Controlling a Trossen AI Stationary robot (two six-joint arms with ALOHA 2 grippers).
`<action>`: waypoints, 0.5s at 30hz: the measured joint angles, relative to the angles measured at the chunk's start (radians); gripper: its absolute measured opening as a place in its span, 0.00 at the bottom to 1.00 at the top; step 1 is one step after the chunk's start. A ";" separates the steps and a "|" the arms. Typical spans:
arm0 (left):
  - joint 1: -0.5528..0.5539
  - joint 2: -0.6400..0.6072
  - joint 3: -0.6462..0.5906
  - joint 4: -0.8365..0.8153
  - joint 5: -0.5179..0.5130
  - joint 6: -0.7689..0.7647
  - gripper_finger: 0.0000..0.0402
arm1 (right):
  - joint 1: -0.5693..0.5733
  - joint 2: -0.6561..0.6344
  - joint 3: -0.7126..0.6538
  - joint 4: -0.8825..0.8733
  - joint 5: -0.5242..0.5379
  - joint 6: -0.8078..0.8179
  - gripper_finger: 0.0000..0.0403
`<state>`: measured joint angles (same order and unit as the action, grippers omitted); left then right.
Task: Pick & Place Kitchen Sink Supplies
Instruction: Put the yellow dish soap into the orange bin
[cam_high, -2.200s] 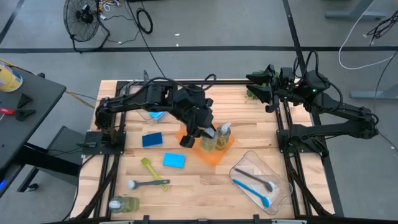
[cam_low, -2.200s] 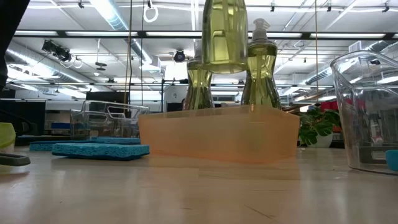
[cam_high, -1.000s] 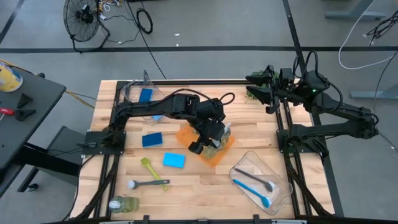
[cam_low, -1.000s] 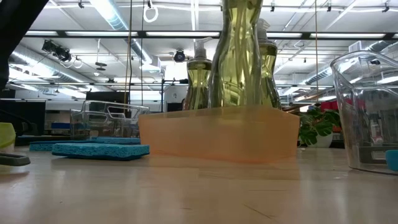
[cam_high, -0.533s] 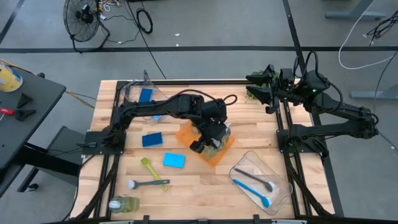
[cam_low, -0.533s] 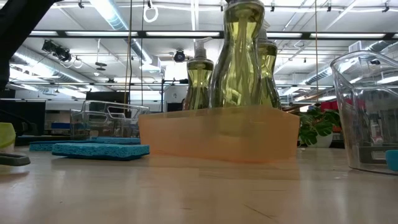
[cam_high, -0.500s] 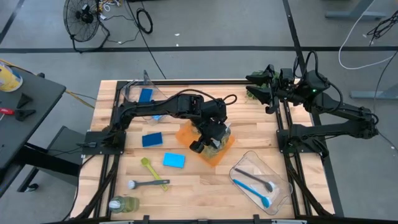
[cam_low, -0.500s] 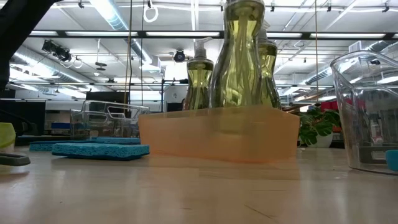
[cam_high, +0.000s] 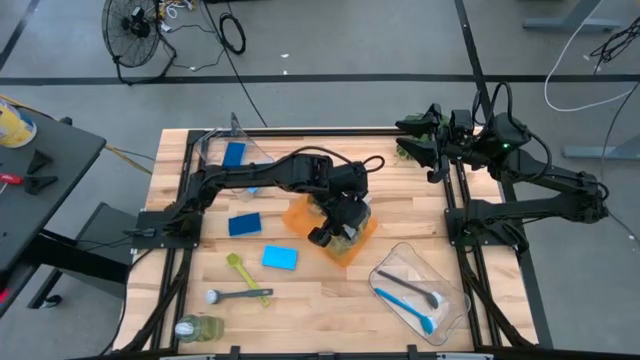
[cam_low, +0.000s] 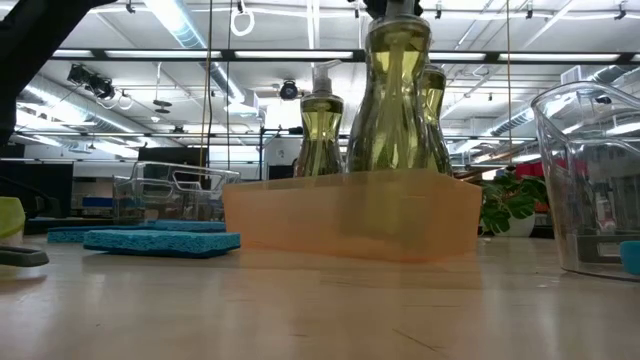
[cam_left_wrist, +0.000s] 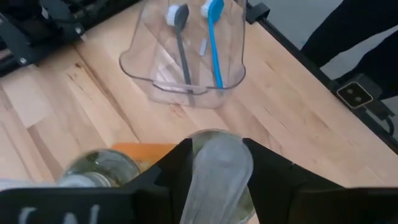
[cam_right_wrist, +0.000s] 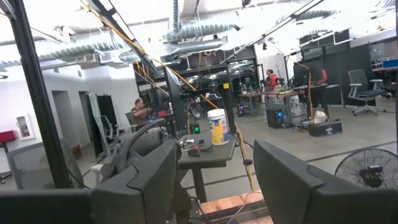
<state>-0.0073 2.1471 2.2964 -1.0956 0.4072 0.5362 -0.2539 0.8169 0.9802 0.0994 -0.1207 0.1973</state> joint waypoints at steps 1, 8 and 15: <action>0.000 0.000 0.001 0.008 -0.003 0.000 0.38 | 0.000 0.000 0.000 0.001 0.000 0.000 0.53; 0.005 -0.002 0.002 -0.030 -0.054 0.011 0.48 | 0.000 0.000 0.000 0.006 0.000 -0.001 0.53; 0.004 -0.002 0.002 -0.031 -0.096 -0.001 0.66 | 0.000 0.000 0.000 0.007 0.000 -0.001 0.53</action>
<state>-0.0031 2.1448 2.2982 -1.1271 0.3109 0.5353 -0.2539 0.8169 0.9802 0.1062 -0.1204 0.1967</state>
